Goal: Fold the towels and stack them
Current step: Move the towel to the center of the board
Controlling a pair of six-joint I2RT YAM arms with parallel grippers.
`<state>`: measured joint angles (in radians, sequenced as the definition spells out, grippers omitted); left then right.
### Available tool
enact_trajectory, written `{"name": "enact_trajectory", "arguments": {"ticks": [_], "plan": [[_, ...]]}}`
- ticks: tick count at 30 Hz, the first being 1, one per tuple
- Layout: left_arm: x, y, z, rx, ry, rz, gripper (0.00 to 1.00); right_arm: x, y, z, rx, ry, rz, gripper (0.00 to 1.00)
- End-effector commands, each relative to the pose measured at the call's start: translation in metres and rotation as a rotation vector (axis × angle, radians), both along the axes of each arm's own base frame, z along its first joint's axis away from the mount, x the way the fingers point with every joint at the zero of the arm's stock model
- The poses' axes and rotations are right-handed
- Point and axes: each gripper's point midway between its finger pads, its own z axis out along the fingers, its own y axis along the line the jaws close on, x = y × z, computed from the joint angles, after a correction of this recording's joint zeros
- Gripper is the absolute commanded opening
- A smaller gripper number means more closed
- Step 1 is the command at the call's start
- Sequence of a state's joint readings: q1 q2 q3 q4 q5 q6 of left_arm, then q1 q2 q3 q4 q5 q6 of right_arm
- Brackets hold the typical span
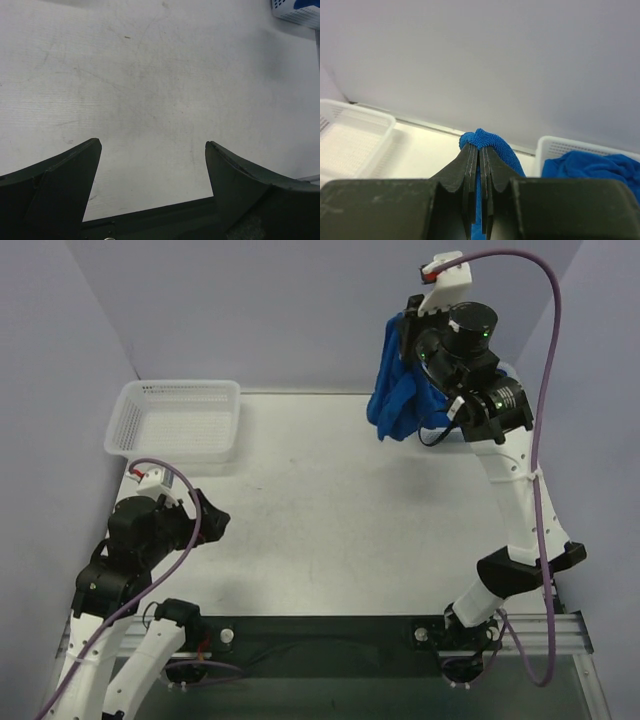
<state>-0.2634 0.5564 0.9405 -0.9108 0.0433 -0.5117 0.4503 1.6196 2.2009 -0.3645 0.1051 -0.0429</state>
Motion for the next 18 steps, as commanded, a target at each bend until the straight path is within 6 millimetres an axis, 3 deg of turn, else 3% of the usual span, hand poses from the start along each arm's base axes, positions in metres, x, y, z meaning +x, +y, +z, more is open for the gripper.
{"name": "enact_trajectory", "arguments": {"ticks": [1, 3, 5, 6, 9, 10, 12, 13, 14, 15, 16, 18], "plan": [[-0.005, -0.007, 0.02, -0.02, -0.057, -0.053, 0.97, -0.016, 0.032, 0.012, 0.023, -0.04, 0.081, 0.0], [-0.008, -0.007, 0.022, -0.023, -0.065, -0.057, 0.98, -0.03, 0.06, 0.005, 0.04, -0.015, 0.161, 0.0], [-0.011, -0.008, 0.022, -0.027, -0.066, -0.067, 0.97, -0.048, 0.075, 0.001, 0.05, -0.002, 0.225, 0.0], [-0.014, -0.008, 0.021, -0.027, -0.062, -0.07, 0.98, -0.058, 0.096, -0.025, 0.044, 0.062, 0.279, 0.0], [-0.019, -0.011, 0.015, -0.032, -0.046, -0.086, 0.97, -0.098, 0.123, -0.064, 0.053, 0.168, 0.394, 0.0], [-0.021, -0.011, 0.014, -0.035, -0.043, -0.088, 0.97, -0.112, 0.137, -0.116, 0.009, 0.282, 0.452, 0.0], [-0.025, -0.013, 0.009, -0.037, -0.029, -0.099, 0.97, -0.146, 0.144, -0.151, 0.018, 0.386, 0.527, 0.0], [-0.026, -0.013, 0.007, -0.036, -0.024, -0.098, 0.97, -0.178, 0.158, -0.206, 0.013, 0.547, 0.6, 0.0], [-0.026, -0.012, 0.006, -0.036, -0.021, -0.091, 0.98, -0.199, 0.158, -0.218, 0.017, 0.587, 0.639, 0.0], [-0.026, -0.01, 0.002, -0.025, -0.008, -0.081, 0.98, -0.22, 0.16, -0.241, -0.016, 0.645, 0.67, 0.0], [-0.026, -0.009, 0.0, -0.021, -0.004, -0.075, 0.98, -0.251, 0.162, -0.277, -0.068, 0.74, 0.702, 0.0], [-0.025, -0.008, -0.006, -0.01, 0.015, -0.063, 0.98, -0.289, 0.158, -0.315, -0.117, 0.89, 0.742, 0.0]]}}
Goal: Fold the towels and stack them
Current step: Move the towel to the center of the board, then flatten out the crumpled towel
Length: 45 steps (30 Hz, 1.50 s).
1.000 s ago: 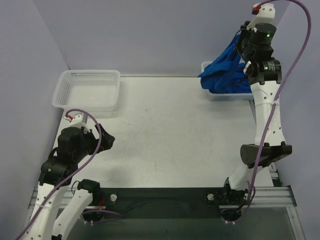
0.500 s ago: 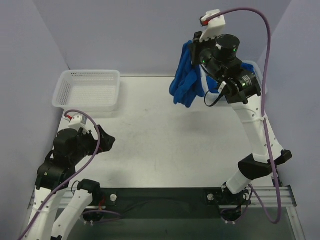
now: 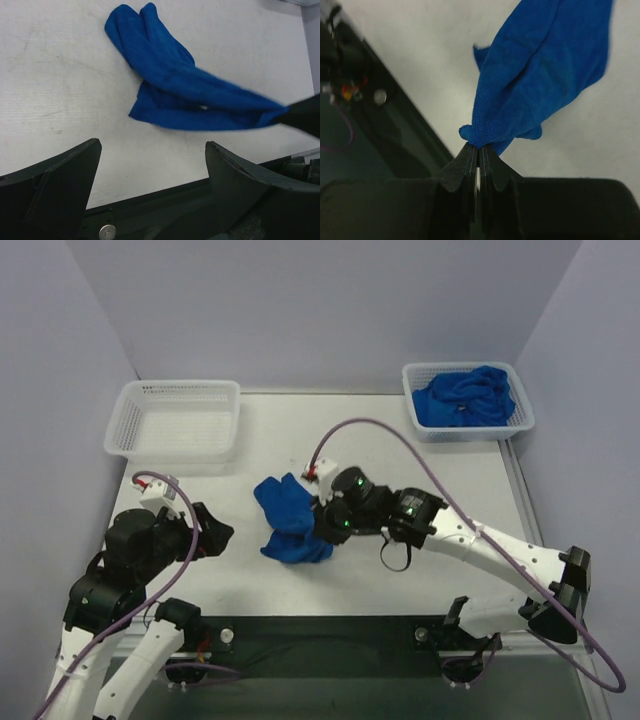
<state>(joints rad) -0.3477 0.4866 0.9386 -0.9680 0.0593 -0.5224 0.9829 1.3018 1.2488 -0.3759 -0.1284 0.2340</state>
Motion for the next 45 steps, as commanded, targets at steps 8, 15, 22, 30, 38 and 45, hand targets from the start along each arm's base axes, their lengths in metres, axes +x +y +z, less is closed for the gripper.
{"name": "enact_trajectory", "arguments": {"ticks": [8, 15, 22, 30, 38, 45], "plan": [[0.015, -0.009, -0.036, 0.002, 0.12, 0.03, 0.98, -0.104, -0.006, -0.086, -0.144, 0.337, 0.082, 0.77], [0.05, -0.024, -0.076, 0.015, 0.218, 0.058, 0.97, 0.002, -0.044, -0.056, -0.054, 0.251, -0.216, 0.83], [0.095, -0.033, -0.108, 0.035, 0.238, 0.107, 0.96, 0.07, -0.055, -0.097, -0.114, 0.302, -0.323, 0.51], [0.136, -0.043, -0.148, 0.032, 0.321, 0.159, 0.93, 0.101, -0.025, -0.145, -0.186, 0.366, -0.252, 0.64], [0.157, -0.049, -0.17, 0.053, 0.37, 0.153, 0.91, 0.091, -0.026, -0.183, -0.329, 0.346, -0.231, 0.65], [0.168, -0.047, -0.187, 0.104, 0.412, 0.155, 0.89, 0.081, -0.03, -0.208, -0.445, 0.333, -0.268, 0.57]]}}
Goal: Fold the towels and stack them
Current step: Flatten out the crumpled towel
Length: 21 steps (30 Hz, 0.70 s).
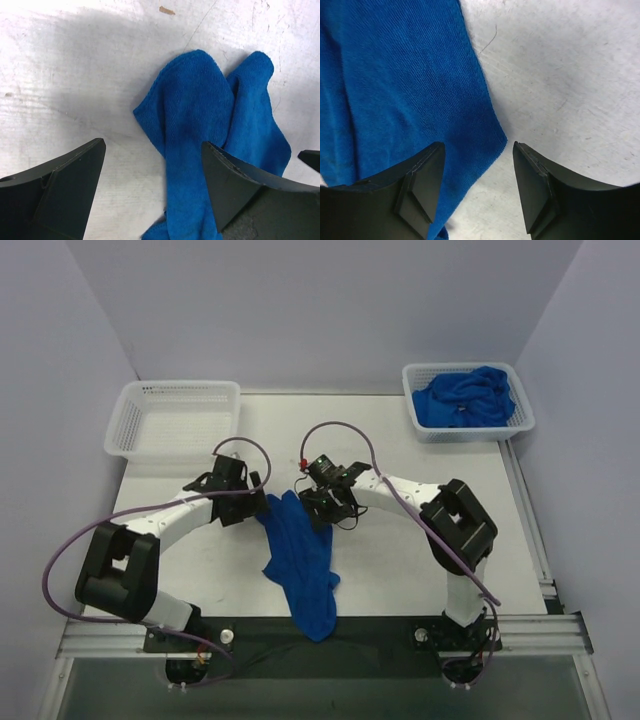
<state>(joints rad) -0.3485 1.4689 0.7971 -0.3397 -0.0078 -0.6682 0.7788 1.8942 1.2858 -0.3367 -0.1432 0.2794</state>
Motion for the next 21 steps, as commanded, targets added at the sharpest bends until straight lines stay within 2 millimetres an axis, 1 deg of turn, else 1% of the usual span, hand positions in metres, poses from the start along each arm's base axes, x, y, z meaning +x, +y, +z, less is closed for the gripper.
{"name": "enact_trajectory", "arguments": {"ticks": [1, 4, 7, 8, 10, 11, 12, 13, 15, 16, 17, 18, 19, 20, 21], "plan": [[0.027, -0.002, 0.014, 0.007, -0.076, -0.005, 0.89, 0.003, -0.007, -0.007, -0.087, -0.027, -0.027, 0.56], [0.031, -0.002, 0.012, 0.026, -0.072, -0.016, 0.88, 0.001, -0.011, -0.015, -0.112, -0.019, -0.052, 0.47], [0.034, -0.002, 0.01, 0.038, -0.068, -0.026, 0.86, 0.0, -0.017, -0.018, -0.13, -0.023, -0.064, 0.24], [0.035, -0.001, 0.009, 0.043, -0.066, -0.029, 0.86, 0.0, -0.02, -0.017, -0.134, -0.026, -0.072, 0.1], [0.037, -0.002, 0.007, 0.045, -0.061, -0.033, 0.84, -0.002, -0.026, -0.016, -0.132, -0.02, -0.096, 0.0], [0.036, -0.004, 0.004, 0.039, -0.051, -0.042, 0.83, -0.003, -0.028, -0.016, -0.129, -0.018, -0.11, 0.0], [0.037, -0.006, 0.004, 0.033, -0.049, -0.048, 0.81, -0.003, -0.036, -0.019, -0.131, -0.004, -0.149, 0.0], [0.036, -0.008, 0.003, 0.029, -0.045, -0.055, 0.79, -0.002, -0.037, -0.014, -0.111, -0.013, -0.172, 0.0], [0.037, -0.012, 0.001, 0.021, -0.036, -0.064, 0.76, -0.001, -0.043, -0.011, -0.088, -0.009, -0.237, 0.0], [0.037, -0.013, 0.0, 0.022, -0.036, -0.068, 0.75, -0.004, -0.047, -0.008, -0.075, -0.014, -0.253, 0.0], [0.037, -0.018, -0.002, 0.008, -0.035, -0.082, 0.72, -0.005, -0.049, -0.006, -0.068, -0.014, -0.267, 0.0], [0.035, -0.022, -0.003, -0.01, -0.027, -0.09, 0.71, -0.006, -0.051, -0.006, -0.064, -0.012, -0.283, 0.0], [0.038, -0.025, -0.003, -0.021, -0.04, -0.094, 0.7, -0.009, -0.053, -0.005, -0.048, -0.012, -0.294, 0.0], [0.037, -0.027, -0.006, -0.031, -0.031, -0.097, 0.66, -0.011, -0.053, -0.005, -0.042, -0.009, -0.296, 0.0], [0.037, -0.032, -0.007, -0.05, -0.031, -0.101, 0.65, -0.012, -0.052, -0.004, -0.034, -0.008, -0.296, 0.0]]}}
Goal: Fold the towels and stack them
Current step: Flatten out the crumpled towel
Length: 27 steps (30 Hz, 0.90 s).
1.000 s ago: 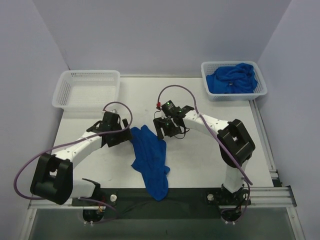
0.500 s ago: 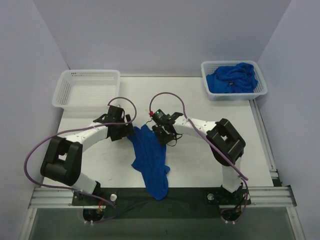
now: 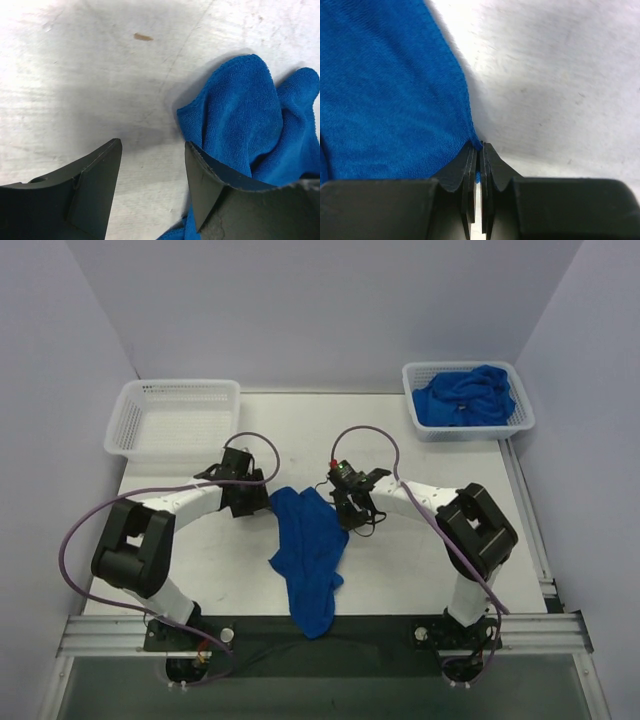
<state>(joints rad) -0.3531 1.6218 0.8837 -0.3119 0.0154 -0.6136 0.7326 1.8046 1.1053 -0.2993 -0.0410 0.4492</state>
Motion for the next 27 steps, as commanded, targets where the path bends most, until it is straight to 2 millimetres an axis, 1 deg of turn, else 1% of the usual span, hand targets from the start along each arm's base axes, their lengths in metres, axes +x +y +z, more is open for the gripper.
{"name": "enact_trajectory", "arguments": {"ticks": [1, 5, 7, 8, 10, 11, 12, 13, 15, 16, 17, 18, 19, 20, 21, 22, 23, 24, 25, 27], "plan": [[0.021, -0.024, 0.012, -0.088, -0.072, -0.04, 0.64, -0.006, -0.004, 0.011, 0.025, -0.016, -0.059, 0.0], [0.027, -0.035, 0.004, -0.125, -0.065, -0.041, 0.63, -0.011, -0.006, 0.007, 0.033, -0.001, -0.063, 0.0], [0.033, -0.043, 0.005, -0.163, -0.078, -0.041, 0.63, -0.012, -0.006, 0.006, 0.035, 0.001, -0.062, 0.0], [0.034, -0.045, 0.003, -0.175, -0.074, -0.04, 0.63, -0.014, -0.009, 0.004, 0.028, 0.006, -0.062, 0.0], [0.039, -0.053, 0.004, -0.198, -0.089, -0.038, 0.58, -0.016, -0.01, 0.004, 0.027, 0.004, -0.06, 0.0], [0.039, -0.055, 0.0, -0.192, -0.079, -0.039, 0.55, -0.017, -0.012, 0.003, 0.024, 0.003, -0.062, 0.0], [0.04, -0.057, -0.003, -0.188, -0.075, -0.043, 0.52, -0.019, -0.015, 0.001, 0.018, 0.006, -0.065, 0.0], [0.04, -0.06, -0.003, -0.187, -0.074, -0.051, 0.46, -0.019, -0.015, 0.003, 0.02, 0.002, -0.065, 0.0], [0.037, -0.063, -0.011, -0.171, -0.055, -0.06, 0.32, -0.021, -0.018, 0.002, 0.014, 0.0, -0.064, 0.0], [0.035, -0.062, -0.015, -0.163, -0.047, -0.058, 0.16, -0.021, -0.019, 0.004, 0.015, -0.005, -0.064, 0.0], [0.033, -0.061, -0.017, -0.154, -0.041, -0.055, 0.07, -0.021, -0.021, 0.005, 0.013, -0.011, -0.065, 0.0], [0.034, -0.056, -0.017, -0.133, -0.044, -0.047, 0.0, -0.02, -0.024, 0.006, 0.011, -0.015, -0.073, 0.0], [0.03, -0.052, -0.018, -0.109, -0.03, -0.048, 0.0, -0.019, -0.028, 0.009, 0.011, -0.027, -0.084, 0.0], [0.035, -0.049, -0.006, -0.091, -0.059, -0.046, 0.0, -0.018, -0.031, 0.011, 0.014, -0.033, -0.094, 0.0], [0.039, -0.041, 0.001, -0.042, -0.088, -0.046, 0.0, -0.015, -0.038, 0.014, 0.019, -0.038, -0.12, 0.0], [0.036, -0.032, 0.006, 0.006, -0.078, -0.041, 0.0, -0.011, -0.05, 0.02, 0.005, -0.073, -0.162, 0.0], [0.044, -0.028, 0.031, 0.023, -0.132, -0.038, 0.0, -0.009, -0.057, 0.025, 0.001, -0.088, -0.191, 0.0], [0.047, -0.023, 0.044, 0.061, -0.161, -0.051, 0.0, -0.012, -0.07, 0.027, -0.023, -0.084, -0.224, 0.0], [0.043, -0.006, 0.05, 0.138, -0.154, -0.025, 0.0, -0.007, -0.081, 0.039, -0.008, -0.115, -0.275, 0.0], [0.05, 0.005, 0.089, 0.198, -0.231, -0.028, 0.0, -0.014, -0.105, 0.045, -0.05, -0.131, -0.333, 0.0]]}}
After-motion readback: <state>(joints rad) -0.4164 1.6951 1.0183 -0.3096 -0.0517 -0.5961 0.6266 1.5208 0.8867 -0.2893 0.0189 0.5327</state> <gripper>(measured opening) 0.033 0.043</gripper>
